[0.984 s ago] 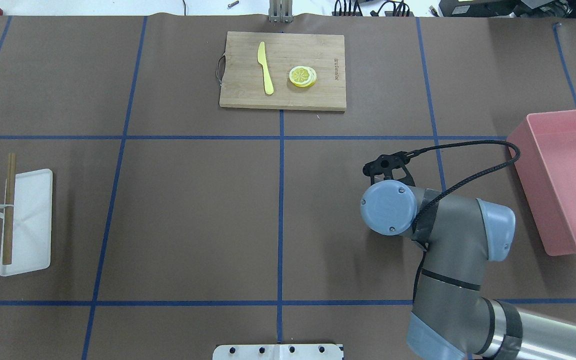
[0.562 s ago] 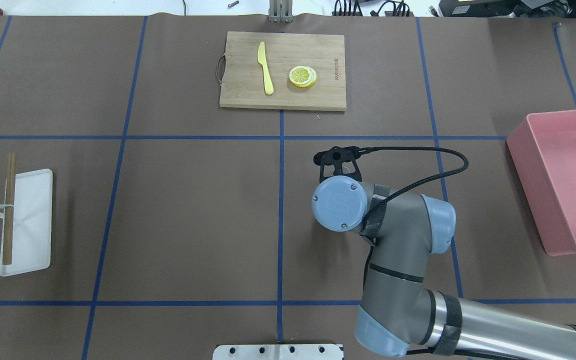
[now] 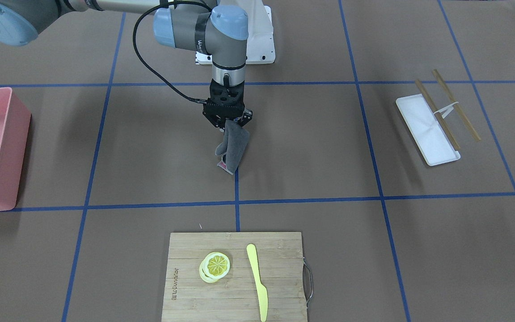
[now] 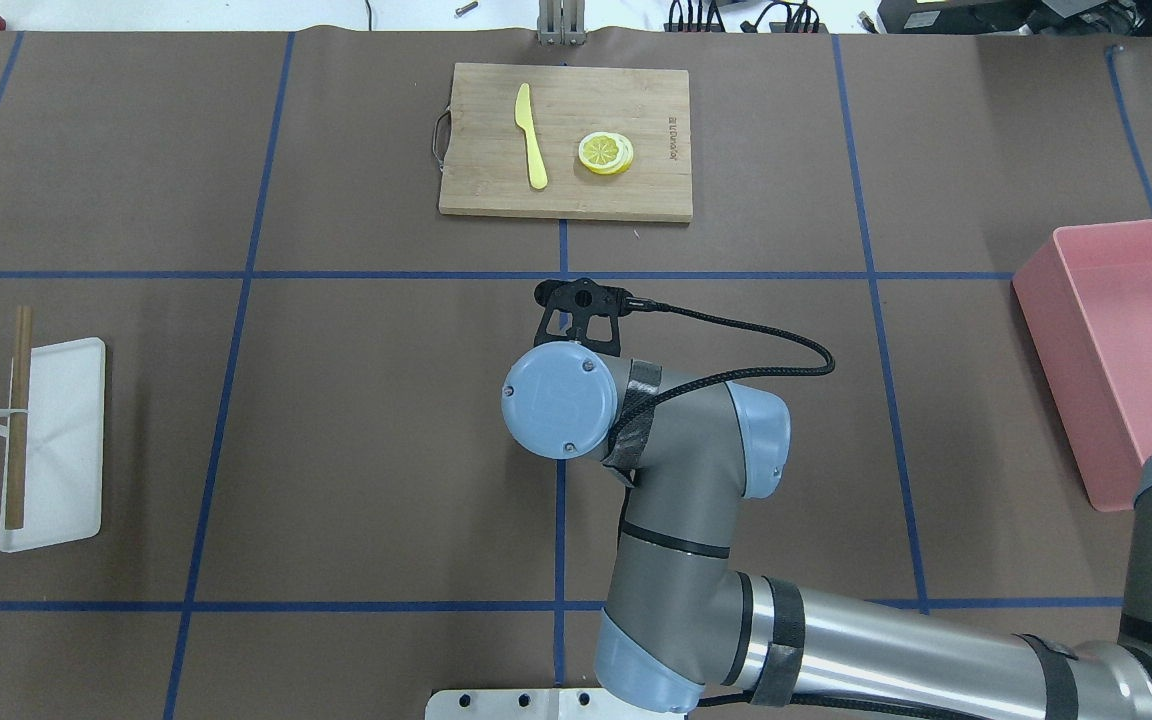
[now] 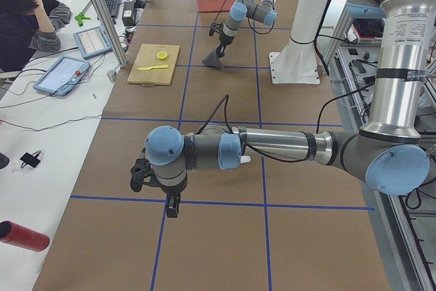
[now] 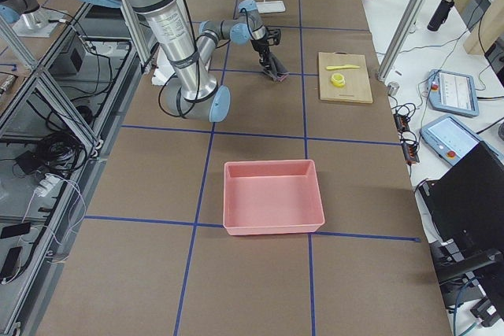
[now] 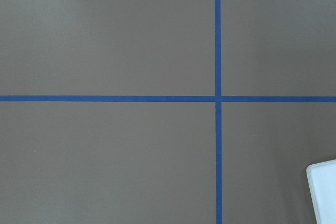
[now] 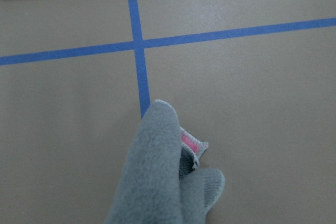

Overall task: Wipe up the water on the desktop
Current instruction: 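Lower the cloth and wipe it across the table toward the robot's center, then wipe the cloth back toward the pink bin and return to center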

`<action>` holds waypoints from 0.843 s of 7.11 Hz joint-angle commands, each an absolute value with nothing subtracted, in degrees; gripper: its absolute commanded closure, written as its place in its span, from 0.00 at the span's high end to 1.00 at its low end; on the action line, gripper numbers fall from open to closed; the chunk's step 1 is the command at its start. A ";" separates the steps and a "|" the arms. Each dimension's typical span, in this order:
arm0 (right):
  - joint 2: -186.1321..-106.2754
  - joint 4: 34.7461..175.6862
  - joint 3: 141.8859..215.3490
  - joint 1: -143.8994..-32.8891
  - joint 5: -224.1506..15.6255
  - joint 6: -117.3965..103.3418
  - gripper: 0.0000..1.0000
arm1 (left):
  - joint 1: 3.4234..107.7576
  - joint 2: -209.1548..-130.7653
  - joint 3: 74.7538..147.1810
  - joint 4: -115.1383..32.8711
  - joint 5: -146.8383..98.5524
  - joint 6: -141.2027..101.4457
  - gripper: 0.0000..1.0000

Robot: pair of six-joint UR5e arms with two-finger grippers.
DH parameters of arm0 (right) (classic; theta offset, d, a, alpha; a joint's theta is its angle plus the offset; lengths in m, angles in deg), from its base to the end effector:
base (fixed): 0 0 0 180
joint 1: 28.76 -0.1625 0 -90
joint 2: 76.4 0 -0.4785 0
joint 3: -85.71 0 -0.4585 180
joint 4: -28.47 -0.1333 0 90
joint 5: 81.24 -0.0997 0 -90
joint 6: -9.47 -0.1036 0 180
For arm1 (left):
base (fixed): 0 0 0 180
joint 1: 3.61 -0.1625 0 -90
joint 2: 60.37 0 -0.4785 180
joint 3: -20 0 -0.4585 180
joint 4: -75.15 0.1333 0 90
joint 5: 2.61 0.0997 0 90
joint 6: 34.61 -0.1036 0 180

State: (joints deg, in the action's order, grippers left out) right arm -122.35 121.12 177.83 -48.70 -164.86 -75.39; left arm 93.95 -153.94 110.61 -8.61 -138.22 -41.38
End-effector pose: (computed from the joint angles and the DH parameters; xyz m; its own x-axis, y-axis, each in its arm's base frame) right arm -0.6965 -0.4067 0.1817 0.7157 0.1649 0.6786 -0.3481 0.9266 0.1419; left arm -0.1356 -0.5712 0.6827 0.7008 0.0001 -0.7134 0.0492 0.9976 0.0485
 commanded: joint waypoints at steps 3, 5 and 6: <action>-136.11 121.55 186.48 -50.37 -165.26 -66.68 0.00 | 93.95 -153.97 110.61 -8.61 -138.22 -41.38 0.98; -146.05 123.46 192.82 -51.61 -165.35 -60.60 0.00 | 93.95 -153.97 110.61 -8.61 -138.22 -41.38 0.98; -150.27 126.44 196.24 -52.83 -165.44 -57.70 0.00 | 93.95 -153.97 110.61 -8.61 -138.22 -41.38 0.98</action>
State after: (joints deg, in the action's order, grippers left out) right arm -144.46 123.56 192.03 -51.53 -165.33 -61.42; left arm 93.95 -153.97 110.61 -8.61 -138.22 -41.38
